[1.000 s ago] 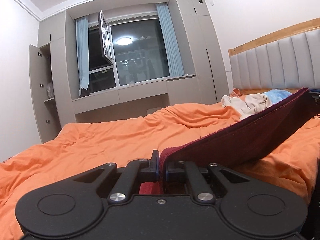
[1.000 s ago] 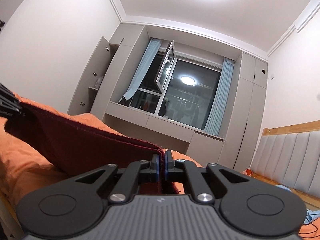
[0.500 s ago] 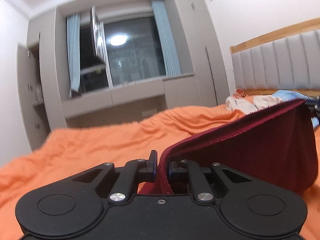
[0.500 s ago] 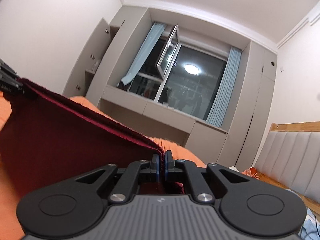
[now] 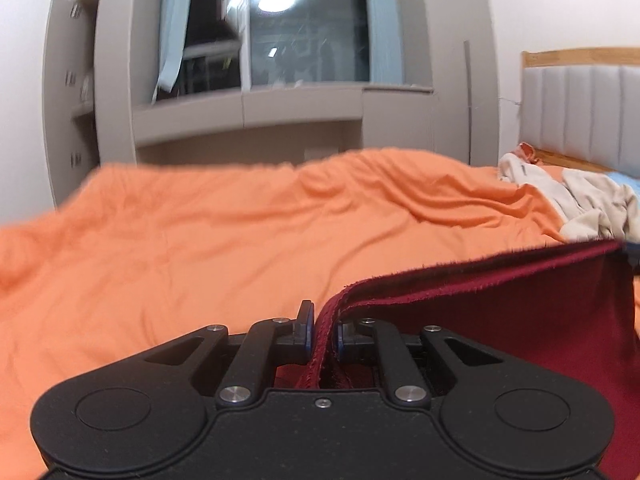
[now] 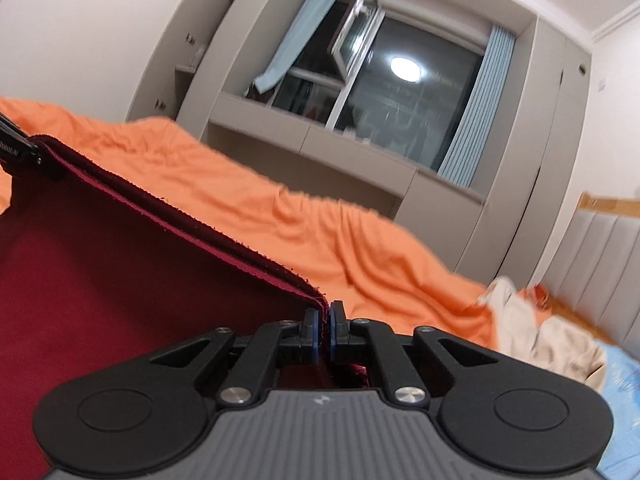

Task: Fold small clothes
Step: 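Carry the held hem over the shirt body toward the collar with both tools, then lower the hem onto the collar and open both tools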

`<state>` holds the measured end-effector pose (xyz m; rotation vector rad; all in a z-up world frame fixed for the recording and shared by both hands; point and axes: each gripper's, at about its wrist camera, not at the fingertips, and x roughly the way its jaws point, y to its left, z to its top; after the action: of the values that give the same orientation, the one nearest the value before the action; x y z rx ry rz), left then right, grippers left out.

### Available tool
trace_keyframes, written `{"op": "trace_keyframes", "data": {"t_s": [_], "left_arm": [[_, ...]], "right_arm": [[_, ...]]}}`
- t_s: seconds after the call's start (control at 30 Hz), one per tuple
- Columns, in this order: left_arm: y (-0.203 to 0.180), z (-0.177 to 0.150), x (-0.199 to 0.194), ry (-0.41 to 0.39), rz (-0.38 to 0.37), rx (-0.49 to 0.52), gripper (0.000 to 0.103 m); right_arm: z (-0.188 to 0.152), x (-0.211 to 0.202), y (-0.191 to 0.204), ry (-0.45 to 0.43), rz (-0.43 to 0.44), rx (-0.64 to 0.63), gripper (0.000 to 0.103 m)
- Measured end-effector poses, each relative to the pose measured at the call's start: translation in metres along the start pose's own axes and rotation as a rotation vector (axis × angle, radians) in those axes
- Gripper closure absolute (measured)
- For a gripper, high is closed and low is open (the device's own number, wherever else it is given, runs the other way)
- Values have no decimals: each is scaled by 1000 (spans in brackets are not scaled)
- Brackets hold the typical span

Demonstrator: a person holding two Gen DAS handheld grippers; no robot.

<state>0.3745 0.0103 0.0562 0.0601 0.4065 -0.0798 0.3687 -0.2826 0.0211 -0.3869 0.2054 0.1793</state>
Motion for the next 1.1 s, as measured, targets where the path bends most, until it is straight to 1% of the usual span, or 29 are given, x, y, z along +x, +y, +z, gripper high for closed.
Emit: {"op": "trace_keyframes", "data": {"t_s": [0.07, 0.1, 0.2, 0.3, 0.47, 0.63, 0.73, 0.8, 0.87, 0.93, 0.97, 1.03, 1.07, 1.1], "left_arm": [[7, -3, 20, 40, -4, -48, 91], [9, -5, 31, 61, -2, -55, 91], [12, -10, 58, 113, 9, -34, 92], [20, -18, 78, 148, -10, -72, 91], [23, -29, 103, 221, -21, -82, 91], [23, -32, 114, 251, -14, -82, 87], [26, -32, 117, 262, -10, -95, 81], [29, -32, 118, 274, -4, -119, 75], [32, -33, 120, 285, 1, -149, 73], [35, -32, 120, 288, -1, -173, 72], [36, -31, 119, 288, -2, -185, 70], [39, -29, 118, 282, 4, -210, 62], [41, -27, 116, 276, 9, -220, 55], [43, -26, 115, 269, 15, -229, 46]], "right_arm": [[-8, 16, 5, 39, 8, -6, 97], [-15, 20, 7, 53, 10, -14, 97], [-25, 40, 11, 92, 20, -26, 97], [-33, 52, 16, 126, 21, -38, 97], [-44, 63, 20, 183, 37, -33, 97], [-48, 69, 18, 214, 45, -19, 97], [-47, 69, 15, 220, 52, -2, 97], [-48, 70, 14, 226, 58, 8, 96], [-48, 71, 13, 230, 61, 16, 95], [-48, 70, 13, 231, 61, 17, 91], [-48, 69, 13, 232, 61, 18, 91], [-48, 69, 12, 235, 63, 25, 89], [-48, 69, 12, 236, 64, 28, 88], [-48, 69, 11, 238, 63, 30, 79]]}}
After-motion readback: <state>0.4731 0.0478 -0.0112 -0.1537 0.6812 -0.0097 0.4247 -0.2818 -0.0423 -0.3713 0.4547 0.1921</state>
